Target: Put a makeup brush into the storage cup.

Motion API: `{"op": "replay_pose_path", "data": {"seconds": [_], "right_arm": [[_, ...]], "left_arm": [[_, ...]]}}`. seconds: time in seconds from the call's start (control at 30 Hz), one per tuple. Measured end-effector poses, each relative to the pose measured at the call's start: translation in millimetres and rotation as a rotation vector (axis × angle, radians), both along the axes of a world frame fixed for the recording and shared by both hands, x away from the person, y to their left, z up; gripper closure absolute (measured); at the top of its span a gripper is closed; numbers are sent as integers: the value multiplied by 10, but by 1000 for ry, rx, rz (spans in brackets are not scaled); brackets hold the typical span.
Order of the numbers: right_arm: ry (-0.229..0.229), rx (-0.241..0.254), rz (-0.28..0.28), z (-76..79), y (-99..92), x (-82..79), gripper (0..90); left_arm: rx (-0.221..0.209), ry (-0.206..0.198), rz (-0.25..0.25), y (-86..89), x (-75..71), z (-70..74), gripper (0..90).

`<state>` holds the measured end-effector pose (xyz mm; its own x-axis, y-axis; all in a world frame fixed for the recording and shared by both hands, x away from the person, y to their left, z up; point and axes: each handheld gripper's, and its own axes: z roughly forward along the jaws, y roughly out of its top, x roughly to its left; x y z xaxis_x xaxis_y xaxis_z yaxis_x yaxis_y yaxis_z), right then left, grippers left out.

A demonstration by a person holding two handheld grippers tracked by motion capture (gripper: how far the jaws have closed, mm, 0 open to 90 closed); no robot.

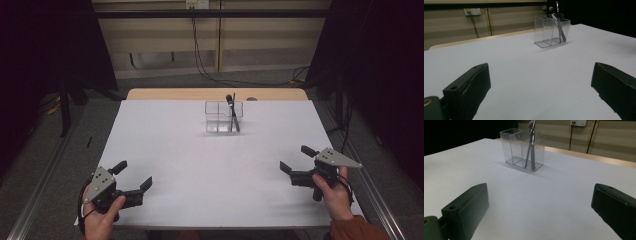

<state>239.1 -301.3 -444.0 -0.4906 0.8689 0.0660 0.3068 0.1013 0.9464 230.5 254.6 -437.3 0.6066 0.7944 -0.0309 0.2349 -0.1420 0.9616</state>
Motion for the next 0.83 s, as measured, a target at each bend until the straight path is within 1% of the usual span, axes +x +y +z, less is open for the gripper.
{"op": "replay_pose_path", "data": {"seconds": [0.07,0.1,0.17,0.23,0.27,0.3,0.37,0.53,0.63,0.7,0.77,0.83], "right_arm": [[-1,5,-14,-20,-12,-38,4],[5,6,-21,-32,-17,-51,4],[8,-14,-23,-55,-16,-80,4],[12,-8,-33,-71,-16,-116,4],[14,-13,-33,-75,-25,-130,5],[10,-12,-46,-74,-28,-156,3],[4,-19,-54,-68,-52,-210,3],[10,-11,-54,-82,-117,-324,0],[0,15,-71,-81,-154,-330,0],[1,13,-65,-91,-158,-314,0],[14,13,-66,-105,-147,-307,0],[7,9,-57,-101,-141,-299,0]], "left_arm": [[1,1,-3,-4,1,-1,25],[0,3,-4,-10,4,-1,25],[2,1,-7,-15,6,3,25],[2,1,-13,-17,9,3,25],[0,2,-13,-16,11,2,25],[-3,2,-15,-12,15,1,25],[-5,3,-13,-7,21,-3,25],[0,6,-10,-6,19,-5,25],[-8,7,-7,-10,22,-4,25],[-7,6,-7,-16,24,-5,25],[-6,4,-11,-18,19,-3,25],[-5,8,-5,-12,23,-8,25]]}}
